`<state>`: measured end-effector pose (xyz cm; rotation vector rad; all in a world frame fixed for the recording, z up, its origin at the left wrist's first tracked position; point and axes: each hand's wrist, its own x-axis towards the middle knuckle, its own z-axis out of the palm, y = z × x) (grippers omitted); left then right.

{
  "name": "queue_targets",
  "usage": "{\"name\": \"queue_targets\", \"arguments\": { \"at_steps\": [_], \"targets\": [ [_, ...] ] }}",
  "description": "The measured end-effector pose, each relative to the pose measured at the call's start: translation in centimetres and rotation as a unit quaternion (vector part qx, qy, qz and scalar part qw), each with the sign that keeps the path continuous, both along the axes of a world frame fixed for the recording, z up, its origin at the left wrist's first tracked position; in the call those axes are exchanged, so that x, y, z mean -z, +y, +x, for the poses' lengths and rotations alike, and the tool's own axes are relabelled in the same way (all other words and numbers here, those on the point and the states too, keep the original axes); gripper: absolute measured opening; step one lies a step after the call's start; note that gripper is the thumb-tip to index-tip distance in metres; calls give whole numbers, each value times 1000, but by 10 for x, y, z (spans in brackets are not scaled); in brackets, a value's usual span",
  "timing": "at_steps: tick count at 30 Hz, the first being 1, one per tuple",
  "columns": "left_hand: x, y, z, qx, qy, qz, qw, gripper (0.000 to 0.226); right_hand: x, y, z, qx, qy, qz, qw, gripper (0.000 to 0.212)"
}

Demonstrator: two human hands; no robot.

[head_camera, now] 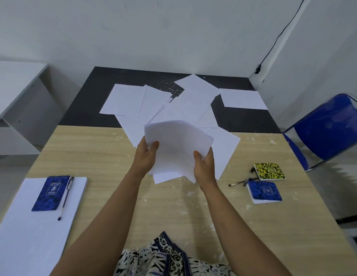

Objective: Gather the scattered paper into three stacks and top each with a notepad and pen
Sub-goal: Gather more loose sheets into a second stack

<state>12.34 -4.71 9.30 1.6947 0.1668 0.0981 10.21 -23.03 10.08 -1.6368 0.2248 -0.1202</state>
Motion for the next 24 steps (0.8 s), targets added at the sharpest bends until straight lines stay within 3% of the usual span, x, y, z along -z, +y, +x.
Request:
{"name": "queue_targets", "arguments": {
  "at_steps": [4,10,16,20,24],
  "targets": [
    [0,-1,-2,-19,-14,8,1000,32,-1,-2,0,10,-6,-5,1000,37],
    [7,-4,-9,-34,-2,-7,999,25,12,-4,-1,1,48,-31,998,16],
    [11,2,-13,-31,-3,-5,1000,32,16,-6,-4,-14,41,-26,999,21],
    [18,2,-16,-37,40,-12,998,27,29,-7,-5,-31,66,-80,994,20],
    [26,2,-19,6,68,12,998,38,41,-8,-5,-54,121,-151,980,14]
  ]
}}
